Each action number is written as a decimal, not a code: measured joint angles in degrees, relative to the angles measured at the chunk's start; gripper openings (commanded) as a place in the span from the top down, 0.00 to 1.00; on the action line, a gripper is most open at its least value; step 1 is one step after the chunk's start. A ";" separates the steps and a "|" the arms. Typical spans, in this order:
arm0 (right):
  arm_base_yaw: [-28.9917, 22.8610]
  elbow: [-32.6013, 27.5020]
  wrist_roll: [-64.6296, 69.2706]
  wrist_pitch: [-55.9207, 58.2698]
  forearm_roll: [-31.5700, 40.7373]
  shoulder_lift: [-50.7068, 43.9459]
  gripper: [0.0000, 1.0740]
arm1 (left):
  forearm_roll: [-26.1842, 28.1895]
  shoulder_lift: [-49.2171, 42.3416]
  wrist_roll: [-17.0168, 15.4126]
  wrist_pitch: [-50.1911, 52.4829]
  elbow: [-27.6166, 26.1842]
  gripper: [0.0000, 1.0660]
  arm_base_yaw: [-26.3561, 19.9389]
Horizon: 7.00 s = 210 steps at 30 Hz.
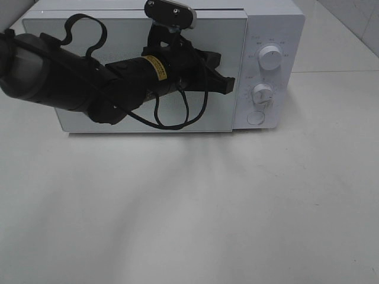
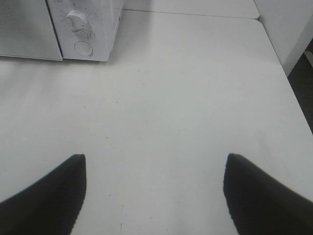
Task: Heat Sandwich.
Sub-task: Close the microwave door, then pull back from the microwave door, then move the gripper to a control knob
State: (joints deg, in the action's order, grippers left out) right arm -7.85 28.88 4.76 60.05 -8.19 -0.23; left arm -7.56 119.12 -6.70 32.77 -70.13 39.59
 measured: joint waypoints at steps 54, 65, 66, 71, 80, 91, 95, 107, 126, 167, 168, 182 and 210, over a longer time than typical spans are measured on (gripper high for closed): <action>0.00 0.00 0.00 0.00 0.00 0.00 0.29 | 3.50 -14.67 -0.40 -9.40 15.76 1.00 0.74; 0.00 0.00 0.00 0.00 0.00 0.00 0.29 | 3.90 -23.43 -5.39 -19.31 23.38 0.67 0.74; 0.00 0.00 0.00 0.00 0.00 0.00 0.29 | 3.90 -24.01 -5.44 -20.74 23.38 0.37 0.74; 0.00 0.00 0.00 0.00 0.00 0.00 0.29 | 4.01 -26.64 -5.61 -31.00 23.38 0.03 0.74; 0.00 0.00 0.00 0.00 0.00 0.00 0.29 | 4.35 -31.05 -5.61 -52.02 23.38 0.05 0.74; 0.00 0.00 0.00 0.00 0.00 0.00 0.29 | 6.47 -39.19 -7.05 -68.58 23.38 0.05 -10.66; 0.00 0.00 0.00 0.00 0.00 0.00 0.29 | 7.22 -42.80 -5.04 -72.54 23.38 0.05 -16.96; 0.00 0.00 0.00 0.00 0.00 0.00 0.29 | 8.82 -52.20 2.18 -85.26 23.38 0.05 -37.30; 0.00 0.00 0.00 0.00 0.00 0.00 0.29 | 9.80 -75.86 5.79 -96.03 33.35 0.05 -42.74; 0.00 0.00 0.00 0.00 0.00 0.00 0.29 | 10.66 -119.35 7.51 -92.76 41.60 0.05 -42.74; 0.00 0.00 0.00 0.00 0.00 0.00 0.29 | 10.66 -119.35 7.51 -92.76 41.60 0.05 -42.74; 0.00 0.00 0.00 0.00 0.00 0.00 0.29 | 10.66 -119.35 7.51 -92.76 41.60 0.05 -42.74; 0.00 0.00 0.00 0.00 0.00 0.00 0.29 | 10.66 -119.35 7.51 -92.70 41.60 0.05 -42.74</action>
State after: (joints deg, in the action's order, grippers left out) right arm -7.85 28.88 4.76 60.05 -8.19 -0.23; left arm 3.09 -0.23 0.80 -59.93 -28.53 -3.15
